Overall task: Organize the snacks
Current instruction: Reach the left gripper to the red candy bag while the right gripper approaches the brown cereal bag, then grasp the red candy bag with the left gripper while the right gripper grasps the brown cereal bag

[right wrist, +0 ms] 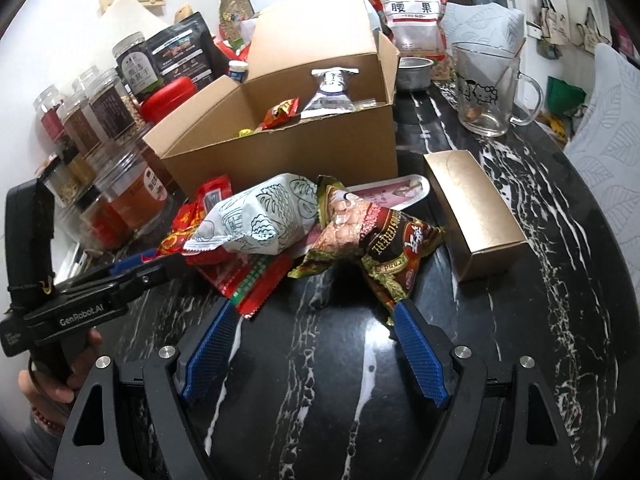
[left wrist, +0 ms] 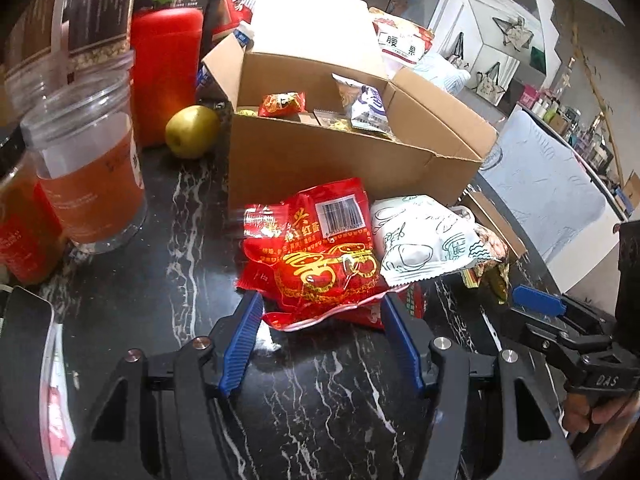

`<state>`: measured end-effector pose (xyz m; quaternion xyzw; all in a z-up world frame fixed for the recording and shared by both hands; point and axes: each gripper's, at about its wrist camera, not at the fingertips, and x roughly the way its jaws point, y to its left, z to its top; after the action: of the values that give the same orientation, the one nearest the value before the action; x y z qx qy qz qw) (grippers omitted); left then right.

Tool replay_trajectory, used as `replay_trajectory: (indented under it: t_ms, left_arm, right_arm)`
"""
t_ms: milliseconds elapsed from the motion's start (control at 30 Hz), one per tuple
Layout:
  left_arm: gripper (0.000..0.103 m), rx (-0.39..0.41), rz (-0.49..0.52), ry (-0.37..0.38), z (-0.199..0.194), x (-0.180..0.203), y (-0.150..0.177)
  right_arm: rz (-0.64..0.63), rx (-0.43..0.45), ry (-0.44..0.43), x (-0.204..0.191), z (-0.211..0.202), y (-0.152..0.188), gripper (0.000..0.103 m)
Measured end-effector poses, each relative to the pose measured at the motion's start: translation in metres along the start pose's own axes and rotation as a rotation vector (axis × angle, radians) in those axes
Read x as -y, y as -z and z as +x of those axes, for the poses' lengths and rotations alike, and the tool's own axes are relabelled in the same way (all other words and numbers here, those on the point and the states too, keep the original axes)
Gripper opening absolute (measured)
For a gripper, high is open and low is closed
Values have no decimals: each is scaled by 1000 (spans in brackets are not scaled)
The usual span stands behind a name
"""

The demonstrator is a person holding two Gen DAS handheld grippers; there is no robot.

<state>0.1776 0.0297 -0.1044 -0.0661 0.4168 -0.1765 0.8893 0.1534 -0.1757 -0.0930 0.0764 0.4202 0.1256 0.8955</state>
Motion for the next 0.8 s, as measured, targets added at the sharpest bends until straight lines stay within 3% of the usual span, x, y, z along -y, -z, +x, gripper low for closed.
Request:
replay_trajectory:
  t_ms: [167,267,300,500,633,767,800]
  left_arm:
    - [67,3,-18,-4,-11,-4,0]
    - [87,-3,-25,-16,-10,-6,-2]
    - [88,-5,-24,-16,-8,-5,-2]
    - [88,-46,-50,-9,9,-2,-7]
    - [88,-52,-83,-27,18,-2,-14]
    - [88,-127,-120,-48,35,-3,-15]
    - [89,-110,-97,-70,36,0,-14]
  right_arm:
    - [-1,-1,-2,0,0,0,82]
    - [1,0,-4,1,0,-1,82]
    - [2,-1,-4,1,0,-1,82]
    - [10,1,11,5,-2,1,82]
    - [21,3,18,9,-3,1,82]
    - [27,1,21,11,-1,2,82]
    - [27,1,21,11,-1,2,82]
